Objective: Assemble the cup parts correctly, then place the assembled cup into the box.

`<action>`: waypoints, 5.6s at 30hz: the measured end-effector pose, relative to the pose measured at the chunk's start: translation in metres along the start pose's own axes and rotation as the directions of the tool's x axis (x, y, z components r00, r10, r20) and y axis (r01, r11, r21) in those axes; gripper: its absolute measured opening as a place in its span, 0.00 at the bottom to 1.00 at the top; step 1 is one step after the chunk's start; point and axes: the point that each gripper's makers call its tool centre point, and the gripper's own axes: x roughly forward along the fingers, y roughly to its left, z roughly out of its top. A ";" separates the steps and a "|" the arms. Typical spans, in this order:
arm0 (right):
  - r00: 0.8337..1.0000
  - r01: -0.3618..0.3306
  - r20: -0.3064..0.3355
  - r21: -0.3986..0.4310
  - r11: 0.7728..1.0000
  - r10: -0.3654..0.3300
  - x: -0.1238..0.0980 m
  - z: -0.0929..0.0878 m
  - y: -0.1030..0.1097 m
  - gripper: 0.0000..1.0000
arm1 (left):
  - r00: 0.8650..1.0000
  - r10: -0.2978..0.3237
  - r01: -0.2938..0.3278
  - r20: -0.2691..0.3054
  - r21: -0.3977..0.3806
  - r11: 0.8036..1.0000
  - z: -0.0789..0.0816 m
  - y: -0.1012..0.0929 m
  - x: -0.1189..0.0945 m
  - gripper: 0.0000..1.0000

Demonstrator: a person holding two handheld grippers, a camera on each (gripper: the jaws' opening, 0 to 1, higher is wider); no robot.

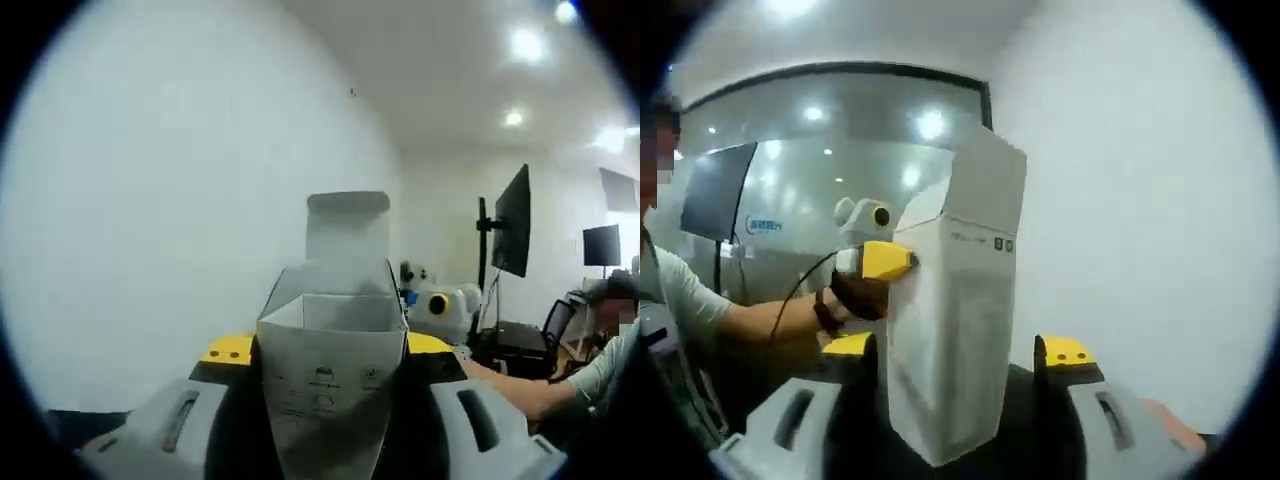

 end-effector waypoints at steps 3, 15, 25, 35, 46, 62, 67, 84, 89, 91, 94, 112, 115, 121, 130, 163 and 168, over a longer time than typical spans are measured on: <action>0.996 0.085 0.009 -0.027 0.996 -0.084 0.000 0.005 -0.012 0.63 | 0.993 0.117 -0.117 -0.005 0.005 0.993 0.004 0.011 0.010 0.49; 0.959 0.281 -0.025 -0.075 0.957 -0.283 0.018 0.019 -0.042 0.64 | 0.967 0.248 -0.248 0.057 -0.002 0.969 0.017 -0.008 0.046 0.49; 0.910 0.390 -0.103 -0.113 0.914 -0.401 0.018 0.007 -0.061 0.57 | 0.951 0.307 -0.306 0.046 -0.017 0.952 0.007 -0.008 0.056 0.48; 0.932 0.354 -0.042 -0.110 0.929 -0.360 -0.002 0.019 -0.062 0.53 | 0.978 0.200 -0.200 0.062 0.000 0.980 0.009 -0.025 0.060 0.49; 0.993 0.120 0.003 -0.040 0.992 -0.120 -0.070 0.019 -0.052 0.53 | 0.987 -0.120 0.134 0.103 -0.138 0.981 0.009 -0.059 0.024 0.74; 0.965 -0.256 0.112 0.193 0.947 0.238 -0.172 -0.067 -0.014 0.53 | 0.974 -0.223 0.225 0.028 -0.068 0.972 -0.080 -0.058 0.000 0.64; 0.962 -0.273 0.074 0.180 0.945 0.264 -0.177 -0.115 -0.015 0.53 | 0.971 -0.236 0.239 0.038 -0.110 0.965 -0.112 -0.057 -0.002 0.64; 0.971 -0.232 0.119 0.305 0.924 0.205 -0.189 -0.172 -0.043 0.52 | 0.989 -0.145 0.139 -0.020 -0.169 0.976 -0.173 -0.035 0.008 0.55; 0.956 -0.217 0.264 0.338 0.916 0.129 -0.177 -0.148 -0.060 0.52 | 0.989 -0.148 0.141 -0.018 -0.194 0.971 -0.180 -0.037 0.011 0.54; 0.947 -0.231 0.299 0.367 0.901 0.120 -0.174 -0.144 -0.064 0.52 | 0.988 -0.155 0.149 -0.015 -0.183 0.972 -0.180 -0.044 0.009 0.54; 0.932 -0.249 0.344 0.379 0.891 0.113 -0.179 -0.138 -0.066 0.52 | 0.979 -0.204 0.198 -0.016 -0.164 0.966 -0.179 -0.064 0.004 0.55; 0.861 -0.308 0.489 0.282 0.909 0.140 -0.215 -0.030 -0.041 0.52 | 0.931 -0.364 0.359 0.029 -0.258 0.897 -0.210 -0.196 0.047 0.84; 0.854 -0.320 0.496 0.268 0.909 0.155 -0.217 -0.020 -0.029 0.52 | 0.918 -0.391 0.394 0.074 -0.300 0.869 -0.209 -0.211 0.067 0.83; 0.851 -0.335 0.494 0.249 0.909 0.178 -0.214 -0.015 -0.008 0.52 | 0.881 -0.466 0.468 0.079 -0.292 0.834 -0.212 -0.236 0.100 0.94; 0.861 -0.333 0.471 0.243 0.911 0.189 -0.211 -0.023 0.000 0.52 | 0.880 -0.475 0.468 0.000 -0.169 0.867 -0.224 -0.246 0.106 0.54; 0.950 -0.269 -0.148 0.060 0.961 0.275 -0.197 -0.088 0.010 0.56 | 0.905 -0.386 0.395 -0.178 0.017 0.918 -0.283 -0.206 0.093 0.53; 0.963 -0.235 -0.122 0.054 0.971 0.240 -0.201 -0.090 -0.006 0.56 | 0.919 -0.351 0.349 -0.178 -0.043 0.936 -0.290 -0.188 0.081 0.58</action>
